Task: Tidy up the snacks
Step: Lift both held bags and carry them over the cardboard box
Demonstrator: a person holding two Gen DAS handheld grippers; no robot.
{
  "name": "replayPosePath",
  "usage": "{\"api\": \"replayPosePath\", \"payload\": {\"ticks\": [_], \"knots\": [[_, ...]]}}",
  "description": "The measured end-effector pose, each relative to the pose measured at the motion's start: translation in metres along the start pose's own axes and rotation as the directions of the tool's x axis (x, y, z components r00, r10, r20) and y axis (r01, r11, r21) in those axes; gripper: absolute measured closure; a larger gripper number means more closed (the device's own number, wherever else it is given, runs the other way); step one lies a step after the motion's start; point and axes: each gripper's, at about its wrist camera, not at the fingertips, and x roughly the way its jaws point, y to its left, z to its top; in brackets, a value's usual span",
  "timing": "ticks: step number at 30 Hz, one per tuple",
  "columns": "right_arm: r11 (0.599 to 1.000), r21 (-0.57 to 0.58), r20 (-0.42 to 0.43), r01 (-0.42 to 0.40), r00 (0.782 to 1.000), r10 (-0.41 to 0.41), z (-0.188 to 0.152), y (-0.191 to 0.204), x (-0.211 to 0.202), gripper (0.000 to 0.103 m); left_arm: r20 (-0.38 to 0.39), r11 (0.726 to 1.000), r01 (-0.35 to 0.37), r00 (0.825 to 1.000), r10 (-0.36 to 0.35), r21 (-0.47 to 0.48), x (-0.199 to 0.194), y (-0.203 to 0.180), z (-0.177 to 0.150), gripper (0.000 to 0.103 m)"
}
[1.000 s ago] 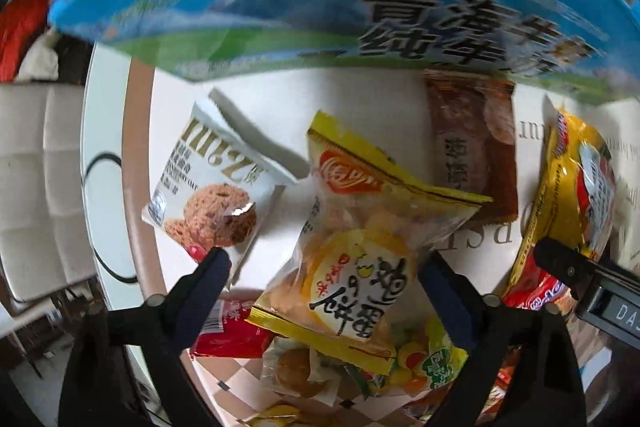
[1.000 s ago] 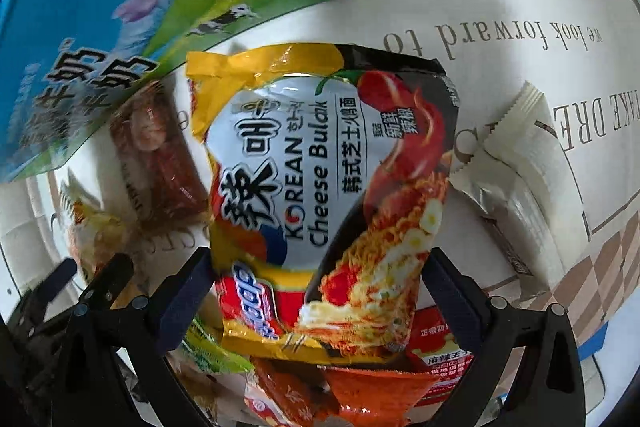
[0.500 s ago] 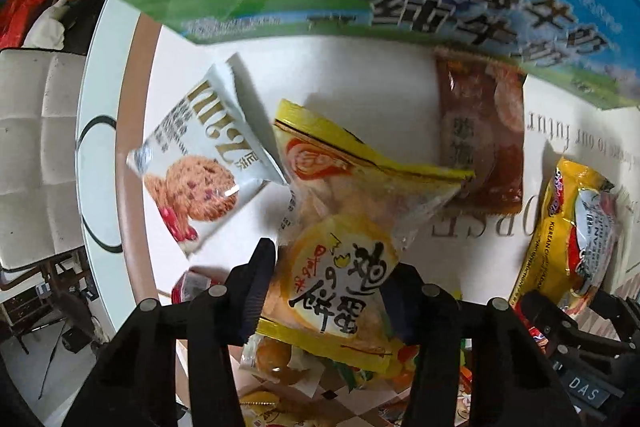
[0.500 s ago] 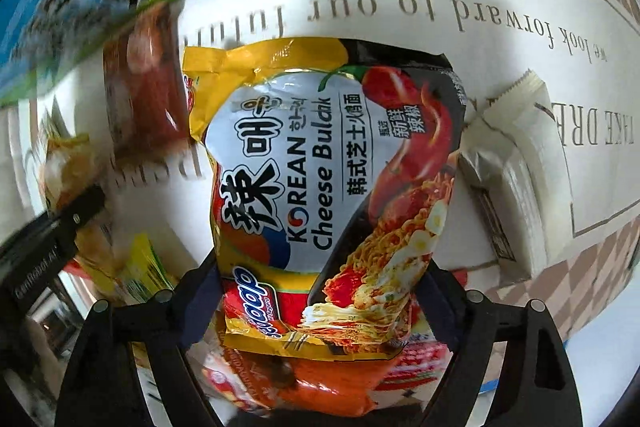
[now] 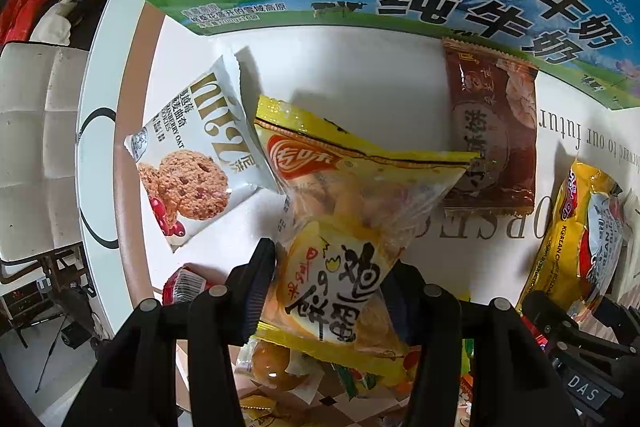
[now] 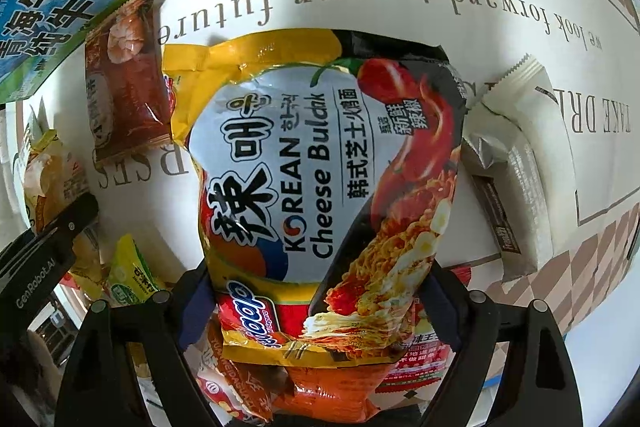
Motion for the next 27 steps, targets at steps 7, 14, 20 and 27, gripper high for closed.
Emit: {"api": "replayPosePath", "payload": {"ticks": [7, 14, 20, 27], "knots": [[1.000, 0.012, -0.012, -0.018, 1.000, 0.018, 0.003, 0.000, 0.015, 0.013, 0.002, 1.000, 0.000, 1.000, 0.000, -0.009, -0.014, 0.000, -0.012, 0.055], [1.000, 0.005, 0.035, -0.011, 0.999, 0.011, -0.005, -0.008, 0.014, 0.015, 0.009, 1.000, -0.021, 1.000, 0.021, -0.016, -0.020, -0.007, -0.018, 0.061], [0.998, -0.021, 0.039, -0.051, 0.998, 0.052, -0.015, -0.017, 0.012, 0.015, 0.019, 0.999, -0.032, 0.999, 0.032, -0.025, -0.030, -0.016, -0.023, 0.065], [0.993, -0.066, 0.065, -0.094, 0.993, 0.098, -0.034, -0.034, -0.005, 0.015, 0.066, 0.999, -0.012, 0.998, 0.014, -0.034, -0.059, -0.021, -0.036, 0.066]]}}
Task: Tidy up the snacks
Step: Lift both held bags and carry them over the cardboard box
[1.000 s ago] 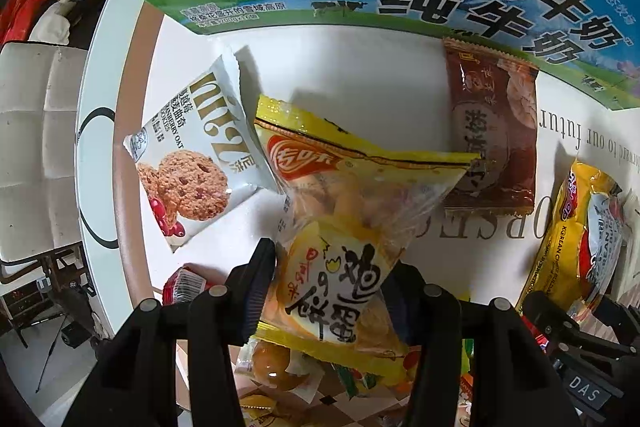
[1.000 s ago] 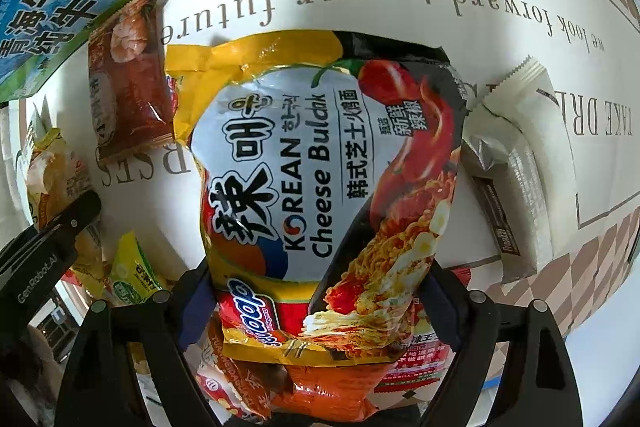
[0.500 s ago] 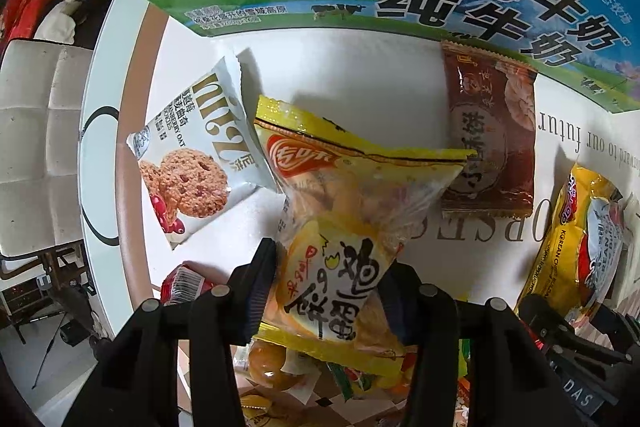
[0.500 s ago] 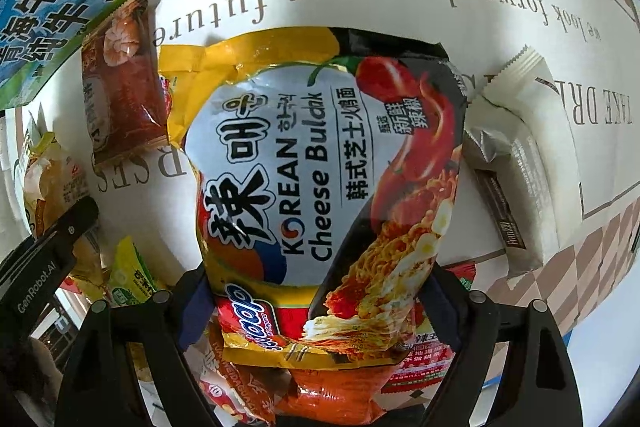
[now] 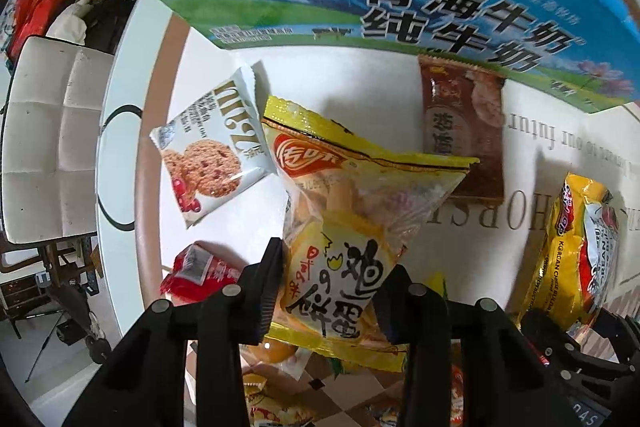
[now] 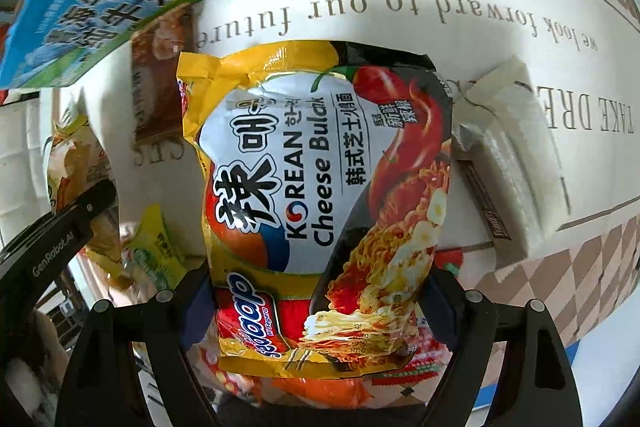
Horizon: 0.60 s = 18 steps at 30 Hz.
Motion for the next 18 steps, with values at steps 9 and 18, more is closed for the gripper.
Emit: {"api": "replayPosePath", "payload": {"ticks": [9, 18], "knots": [[0.997, -0.056, 0.046, -0.047, 0.998, 0.049, -0.032, -0.014, -0.051, 0.015, 0.058, 0.989, 0.149, 0.987, -0.147, -0.024, -0.076, 0.013, -0.020, 0.066], [0.986, -0.098, 0.167, -0.134, 0.975, 0.149, -0.035, -0.004, -0.148, 0.015, 0.144, 0.929, 0.369, 0.919, -0.368, 0.021, -0.179, 0.030, 0.035, 0.066]]}}
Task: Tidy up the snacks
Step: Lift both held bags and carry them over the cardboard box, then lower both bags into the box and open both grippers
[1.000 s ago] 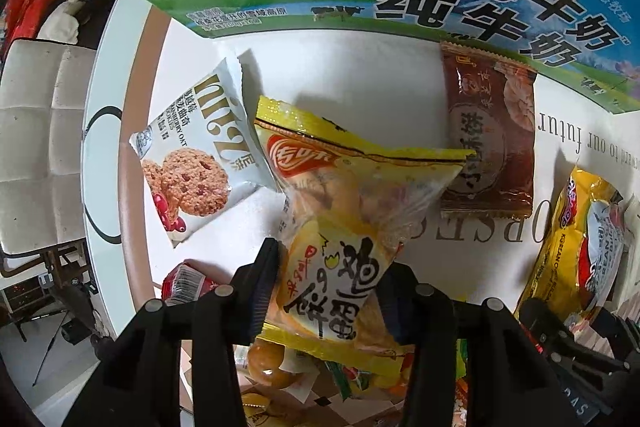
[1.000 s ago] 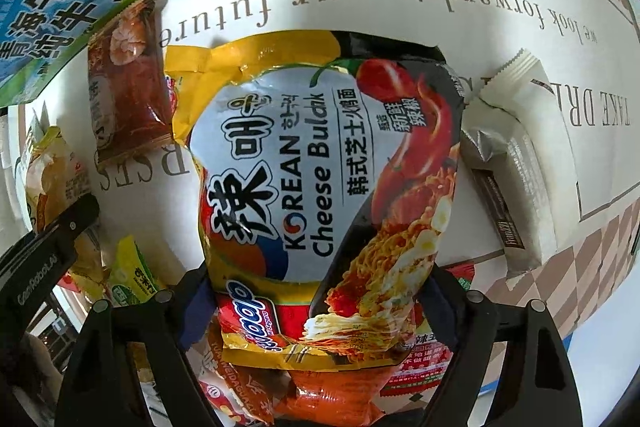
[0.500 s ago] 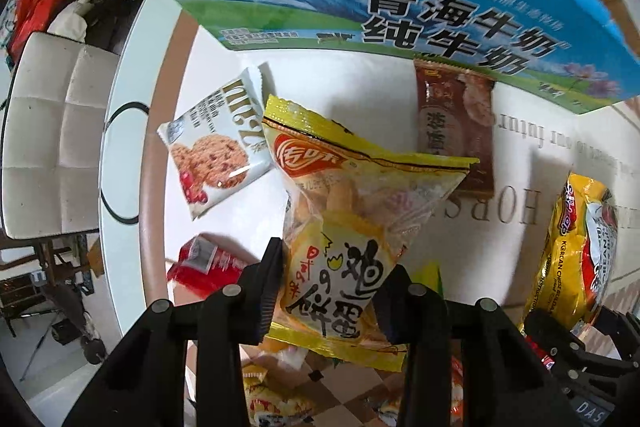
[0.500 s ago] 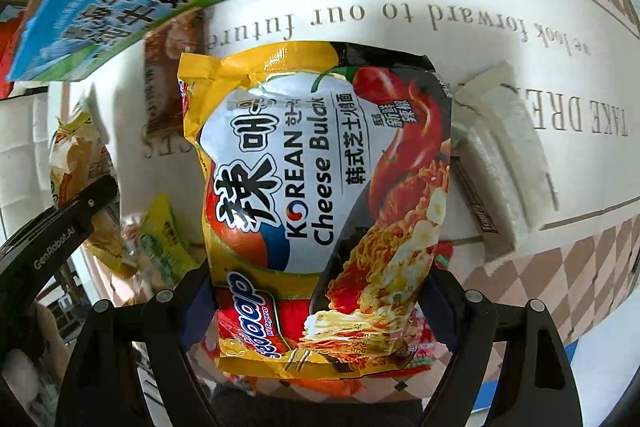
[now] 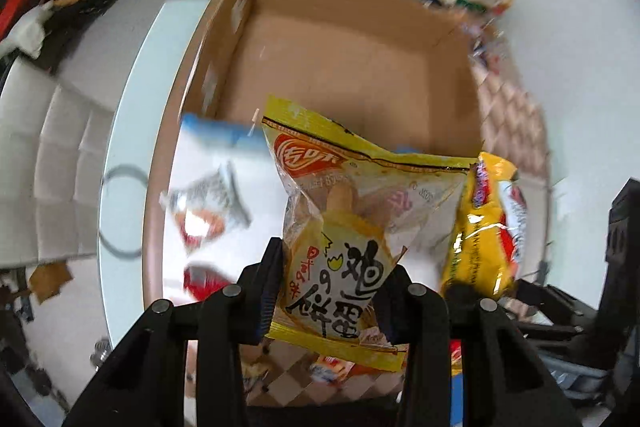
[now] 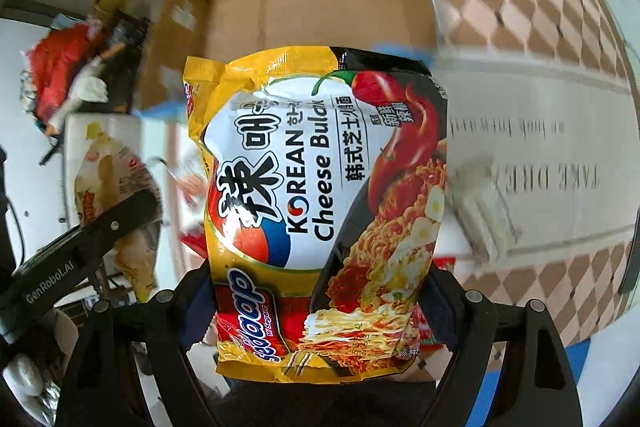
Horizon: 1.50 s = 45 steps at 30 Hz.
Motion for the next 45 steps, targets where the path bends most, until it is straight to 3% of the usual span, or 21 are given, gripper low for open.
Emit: {"api": "replayPosePath", "payload": {"ticks": [4, 8, 13, 17, 24, 31, 35, 37, 39, 42, 45], "knots": [[1.000, -0.010, 0.083, 0.027, 0.996, -0.026, 0.032, 0.008, -0.028, 0.015, 0.039, 0.999, 0.008, 0.999, -0.009, 0.040, -0.007, -0.011, 0.056, 0.066], [0.998, 0.011, 0.150, 0.054, 0.987, -0.055, 0.073, 0.002, -0.030, 0.015, 0.000, 1.000, 0.008, 1.000, -0.008, 0.011, 0.022, -0.005, 0.113, 0.066], [0.994, 0.020, 0.134, 0.110, 0.985, -0.112, 0.126, -0.005, 0.002, 0.015, -0.077, 1.000, -0.006, 0.997, 0.007, 0.003, 0.075, -0.003, 0.177, 0.066], [0.990, 0.029, 0.082, 0.140, 0.986, -0.142, 0.182, 0.009, 0.038, 0.015, -0.152, 1.000, -0.001, 0.988, 0.001, 0.004, 0.116, 0.000, 0.205, 0.066], [0.980, 0.034, 0.000, 0.195, 0.981, -0.195, 0.254, 0.019, 0.102, 0.015, -0.236, 0.999, -0.032, 0.971, 0.037, 0.026, 0.167, 0.005, 0.220, 0.066], [0.977, 0.026, -0.032, 0.213, 0.977, -0.212, 0.266, 0.018, 0.131, 0.015, -0.272, 0.998, -0.038, 0.961, 0.051, 0.051, 0.186, 0.004, 0.227, 0.065], [0.983, 0.011, -0.052, 0.183, 0.982, -0.182, 0.271, 0.019, 0.141, 0.014, -0.283, 0.998, -0.036, 0.958, 0.048, 0.045, 0.186, 0.005, 0.222, 0.064], [0.983, 0.010, -0.058, 0.181, 0.982, -0.180, 0.270, 0.019, 0.143, 0.012, -0.266, 0.998, -0.046, 0.962, 0.059, 0.052, 0.184, 0.005, 0.222, 0.052], [0.981, 0.002, -0.039, 0.192, 0.981, -0.192, 0.270, 0.019, 0.140, 0.010, -0.249, 0.996, -0.057, 0.966, 0.071, 0.063, 0.180, 0.005, 0.220, 0.033], [0.977, -0.006, -0.020, 0.213, 0.977, -0.213, 0.267, 0.018, 0.134, 0.009, -0.219, 0.994, -0.074, 0.972, 0.090, 0.078, 0.172, 0.005, 0.216, 0.023], [0.978, 0.005, -0.011, 0.210, 0.978, -0.210, 0.262, 0.016, 0.127, 0.008, -0.186, 0.993, -0.079, 0.978, 0.094, 0.084, 0.162, 0.004, 0.215, 0.021]]}}
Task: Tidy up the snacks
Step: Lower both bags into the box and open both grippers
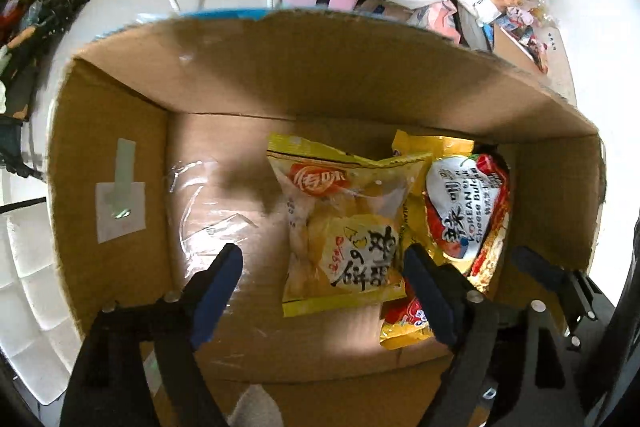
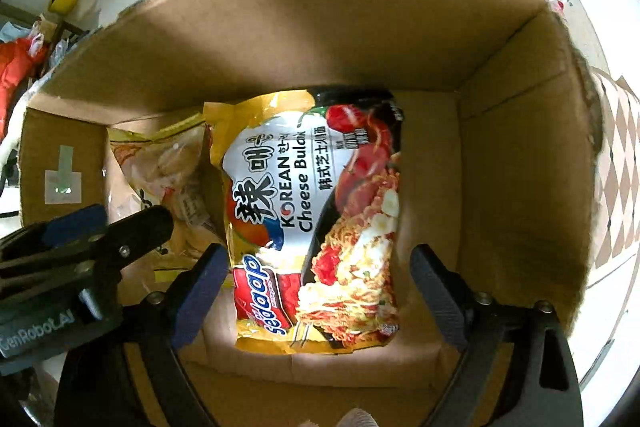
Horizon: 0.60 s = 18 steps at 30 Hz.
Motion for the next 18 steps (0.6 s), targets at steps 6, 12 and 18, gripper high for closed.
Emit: {"api": "replayPosePath", "payload": {"ticks": [6, 12, 18], "knots": [[1.000, -0.013, 0.042, 0.004, 0.999, -0.003, -0.022, -0.005, -0.019, 0.008, 0.084, 1.000, 0.005, 0.996, -0.006, 0.011, -0.029, -0.004, -0.011, 0.021], [1.000, -0.005, 0.146, 0.011, 0.989, -0.010, -0.054, -0.008, -0.056, 0.007, 0.192, 0.999, -0.025, 0.981, 0.020, 0.023, -0.058, -0.011, -0.035, 0.021], [0.999, -0.001, 0.247, 0.054, 0.968, -0.052, -0.097, -0.023, -0.097, 0.008, 0.282, 0.998, -0.063, 0.958, 0.055, 0.021, -0.084, -0.008, -0.074, 0.021]]}}
